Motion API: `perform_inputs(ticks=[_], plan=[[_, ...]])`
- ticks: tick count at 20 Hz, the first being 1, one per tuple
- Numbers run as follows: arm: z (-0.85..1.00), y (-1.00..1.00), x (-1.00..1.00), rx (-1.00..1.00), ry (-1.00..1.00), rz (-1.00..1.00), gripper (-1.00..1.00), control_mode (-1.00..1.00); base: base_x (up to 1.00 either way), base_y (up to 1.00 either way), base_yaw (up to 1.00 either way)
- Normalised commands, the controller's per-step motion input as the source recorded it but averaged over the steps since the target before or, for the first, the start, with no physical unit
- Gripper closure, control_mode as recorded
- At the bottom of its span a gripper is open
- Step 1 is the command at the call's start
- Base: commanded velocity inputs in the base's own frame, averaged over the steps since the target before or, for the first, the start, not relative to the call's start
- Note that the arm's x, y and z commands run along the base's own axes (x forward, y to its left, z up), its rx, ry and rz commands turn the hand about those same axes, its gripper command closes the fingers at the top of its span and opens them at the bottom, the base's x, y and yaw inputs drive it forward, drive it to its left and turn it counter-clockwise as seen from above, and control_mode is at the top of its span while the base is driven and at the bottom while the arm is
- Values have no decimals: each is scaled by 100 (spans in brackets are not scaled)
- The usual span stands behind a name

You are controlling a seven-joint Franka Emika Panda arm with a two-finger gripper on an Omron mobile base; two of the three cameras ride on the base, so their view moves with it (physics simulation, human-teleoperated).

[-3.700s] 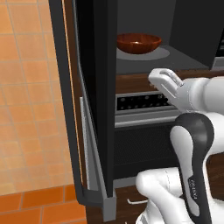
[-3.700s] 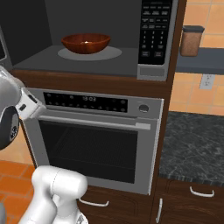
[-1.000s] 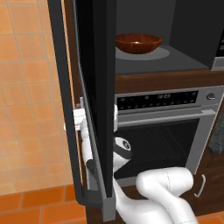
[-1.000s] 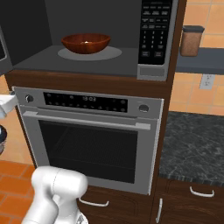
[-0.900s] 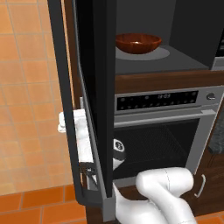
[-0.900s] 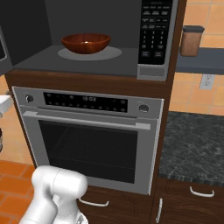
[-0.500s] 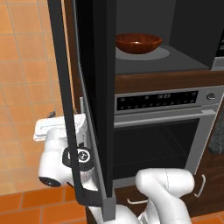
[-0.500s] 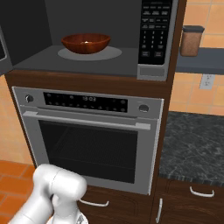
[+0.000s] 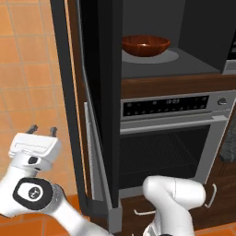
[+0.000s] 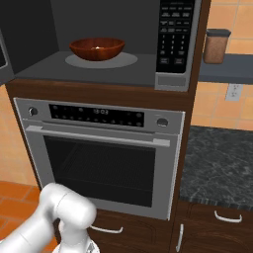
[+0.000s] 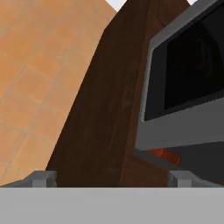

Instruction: Open the microwave, place the bowl with waffle inside the microwave, then close the microwave door and turn it on.

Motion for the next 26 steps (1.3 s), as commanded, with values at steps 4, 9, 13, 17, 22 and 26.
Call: perform_inputs(ticks=[4, 9, 13, 17, 22, 26], plan=[[23, 23, -63, -6, -11, -29, -100, -100, 0, 0, 0], [37, 1, -39, -2, -4, -27, -100, -100, 0, 0, 0], [26, -8, 0, 0, -2, -21, -100, -100, 0, 0, 0], [11, -35, -6, 0, -1, -20, -100, -100, 0, 0, 0], [0, -69, 0, 0, -3, -17, -100, -100, 0, 0, 0], [0, -81, 0, 0, -3, -15, -100, -100, 0, 0, 0]])
